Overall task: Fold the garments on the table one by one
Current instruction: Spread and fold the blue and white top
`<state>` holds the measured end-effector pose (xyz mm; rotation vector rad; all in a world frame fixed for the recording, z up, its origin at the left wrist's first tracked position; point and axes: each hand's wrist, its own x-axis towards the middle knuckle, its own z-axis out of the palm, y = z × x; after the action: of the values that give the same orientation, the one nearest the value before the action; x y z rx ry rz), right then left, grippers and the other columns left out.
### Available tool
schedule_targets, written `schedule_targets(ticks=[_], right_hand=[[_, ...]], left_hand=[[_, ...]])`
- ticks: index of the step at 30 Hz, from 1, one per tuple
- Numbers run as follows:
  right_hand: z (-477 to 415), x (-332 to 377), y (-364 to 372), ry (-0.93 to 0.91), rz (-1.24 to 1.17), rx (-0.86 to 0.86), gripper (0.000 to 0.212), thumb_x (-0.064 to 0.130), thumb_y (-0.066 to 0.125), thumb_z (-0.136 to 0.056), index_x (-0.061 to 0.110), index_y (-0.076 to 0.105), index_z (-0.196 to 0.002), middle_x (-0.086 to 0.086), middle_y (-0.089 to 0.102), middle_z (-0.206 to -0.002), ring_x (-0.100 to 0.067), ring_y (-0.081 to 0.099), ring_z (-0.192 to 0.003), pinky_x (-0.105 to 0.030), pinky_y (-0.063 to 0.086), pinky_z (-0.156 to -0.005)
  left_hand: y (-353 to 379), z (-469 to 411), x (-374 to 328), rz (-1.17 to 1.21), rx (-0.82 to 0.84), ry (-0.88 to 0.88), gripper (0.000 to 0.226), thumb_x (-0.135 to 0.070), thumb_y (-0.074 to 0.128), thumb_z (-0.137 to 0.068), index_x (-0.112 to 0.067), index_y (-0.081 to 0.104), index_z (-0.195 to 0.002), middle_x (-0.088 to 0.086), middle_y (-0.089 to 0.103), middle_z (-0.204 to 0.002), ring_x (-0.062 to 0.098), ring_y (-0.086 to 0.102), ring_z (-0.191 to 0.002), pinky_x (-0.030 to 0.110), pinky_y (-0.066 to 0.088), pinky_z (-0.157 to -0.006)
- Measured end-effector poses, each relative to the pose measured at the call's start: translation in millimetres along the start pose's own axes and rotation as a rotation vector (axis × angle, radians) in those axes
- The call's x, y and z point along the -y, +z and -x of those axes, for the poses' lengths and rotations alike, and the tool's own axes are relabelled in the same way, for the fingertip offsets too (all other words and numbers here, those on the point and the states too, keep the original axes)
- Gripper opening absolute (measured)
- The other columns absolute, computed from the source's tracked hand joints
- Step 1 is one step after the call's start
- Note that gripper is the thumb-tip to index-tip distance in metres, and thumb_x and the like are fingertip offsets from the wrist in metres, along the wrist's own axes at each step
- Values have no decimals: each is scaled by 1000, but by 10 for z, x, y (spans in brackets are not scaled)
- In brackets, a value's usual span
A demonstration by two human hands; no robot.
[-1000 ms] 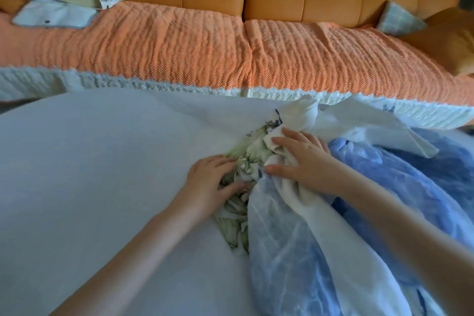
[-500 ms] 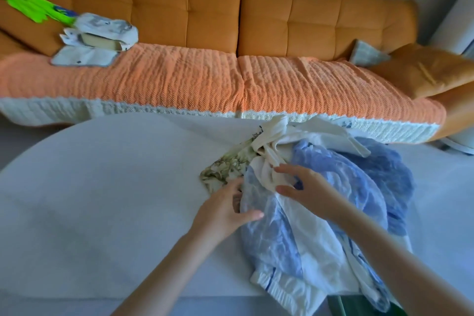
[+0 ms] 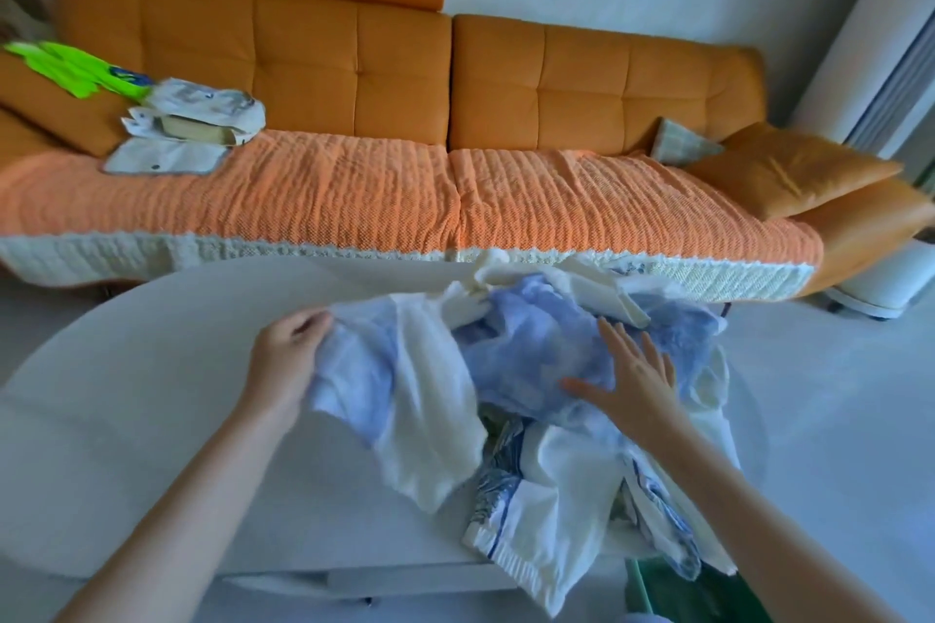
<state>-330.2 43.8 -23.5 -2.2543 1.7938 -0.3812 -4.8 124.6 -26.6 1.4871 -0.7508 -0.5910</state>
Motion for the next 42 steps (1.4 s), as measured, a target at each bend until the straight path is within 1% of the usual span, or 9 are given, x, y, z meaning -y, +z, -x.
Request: schedule_targets(ticks=[6,15,18,23,27,30,34,38,42], right_hand=[[23,138,185,-28,-318,54,12,21,71,-80,25,72,-92,9,70,-87,-14,65,-96,-31,40,-100],[195,566,462,-58,-447,199,37,27,75,-77,30,64,-112,0,64,-85,-15,57,-76,-21,43,-71],[337,672,490,-195,-472,223,19,15,71,-78,29,73,-90,20,67,-82,-1,59,-82,-17,41,-91],[587,663,283,-696,-117,574,14,26,61,-86,31,72,-94,33,55,-77,2,53,-104,-14,-10,-110],[435,593,101,-370,-397,385,20,31,64,-88,36,67,-107,21,67,-98,7,61,-93,-22,44,-96],[176,516,119,-214,-388,165,31,33,63,-88,36,59,-119,12,64,-114,-2,59,-102,-29,47,-92],[1,388,339,-229,-97,177,54,44,59,-88,32,42,-138,3,52,-135,-14,36,-135,-33,15,-113],[71,314,547,-310,31,422,95,86,34,-57,36,41,-137,5,42,-145,-11,16,-144,-41,-3,-118],[48,229,537,-328,-153,142,49,40,66,-83,26,55,-129,2,55,-133,-16,38,-134,-34,17,-113]], left_hand=[[-451,-217,235,-664,37,9,38,-21,52,-93,3,59,-121,24,59,-123,35,53,-118,40,38,-100],[67,339,609,-1255,475,178,77,-59,53,-83,-33,19,-148,-1,26,-154,20,34,-136,35,27,-108],[-104,292,770,-1075,362,179,49,-29,58,-89,-29,45,-137,2,54,-135,20,52,-121,28,37,-99],[-588,-73,589,-852,-60,177,37,3,49,-88,-12,64,-118,15,63,-120,33,59,-108,38,44,-90],[-739,-285,448,-1020,-211,218,39,3,52,-86,-7,60,-123,24,56,-125,43,53,-112,50,40,-93],[-543,-125,472,-957,43,443,31,-6,56,-83,-7,68,-111,16,67,-111,36,62,-102,44,45,-91],[-157,347,459,-710,610,273,74,-82,33,-73,-36,58,-125,-14,60,-122,3,55,-112,23,40,-97],[-93,559,489,-823,917,119,56,-81,50,-61,-51,59,-107,-19,58,-77,-11,51,-69,14,38,-64],[-306,439,456,-773,987,-20,57,-82,58,-56,-29,69,-74,-12,60,-71,2,50,-65,23,38,-67]])
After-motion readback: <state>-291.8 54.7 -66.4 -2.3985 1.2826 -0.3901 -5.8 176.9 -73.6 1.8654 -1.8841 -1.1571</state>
